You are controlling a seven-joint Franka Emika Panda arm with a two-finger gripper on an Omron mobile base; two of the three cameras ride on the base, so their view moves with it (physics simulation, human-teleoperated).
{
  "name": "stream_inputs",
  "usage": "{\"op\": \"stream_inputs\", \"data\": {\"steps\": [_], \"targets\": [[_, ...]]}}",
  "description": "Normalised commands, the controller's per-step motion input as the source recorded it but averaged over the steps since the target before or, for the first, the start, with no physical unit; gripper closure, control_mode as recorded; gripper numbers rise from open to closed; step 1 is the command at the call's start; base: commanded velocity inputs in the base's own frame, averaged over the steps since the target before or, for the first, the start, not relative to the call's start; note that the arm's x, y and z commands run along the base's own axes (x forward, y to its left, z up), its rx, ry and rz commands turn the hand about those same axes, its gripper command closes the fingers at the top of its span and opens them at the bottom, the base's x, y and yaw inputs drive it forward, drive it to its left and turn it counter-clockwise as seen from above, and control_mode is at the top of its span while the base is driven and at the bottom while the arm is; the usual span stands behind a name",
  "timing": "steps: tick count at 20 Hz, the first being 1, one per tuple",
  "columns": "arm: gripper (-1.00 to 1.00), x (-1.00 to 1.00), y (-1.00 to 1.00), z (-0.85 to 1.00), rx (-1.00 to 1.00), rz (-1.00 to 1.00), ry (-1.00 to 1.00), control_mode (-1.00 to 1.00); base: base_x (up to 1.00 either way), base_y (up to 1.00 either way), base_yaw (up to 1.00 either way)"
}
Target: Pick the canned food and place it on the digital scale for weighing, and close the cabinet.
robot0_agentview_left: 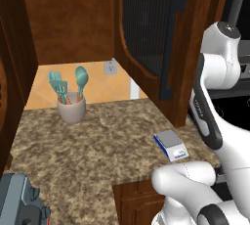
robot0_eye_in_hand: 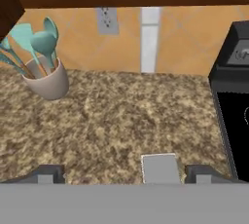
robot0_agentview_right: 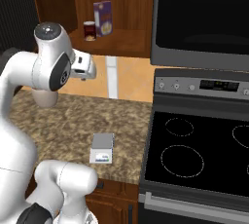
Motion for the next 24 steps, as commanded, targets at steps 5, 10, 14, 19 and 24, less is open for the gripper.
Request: {"op": "stream_inputs", "data": {"steps": [5,10,14,19,24], "targets": [[-1.0,0.0,0.0,0.83,0.01,0.04,-0.18,-1.0,0.0,0.0,0.0],[-1.0,0.01,0.0,0.68,0.0,0.02,-0.15,-1.0,0.0,0.0,0.0],[-1.0,0.11,0.0,0.45,0.0,0.02,-0.19,-1.0,0.0,0.0,0.0],[-1.0,0.32,0.0,0.21,0.0,0.0,-0.11,-1.0,0.0,0.0,0.0],[-1.0,0.56,0.0,0.04,0.0,0.0,0.0,-1.0,0.0,0.0,0.0]]}}
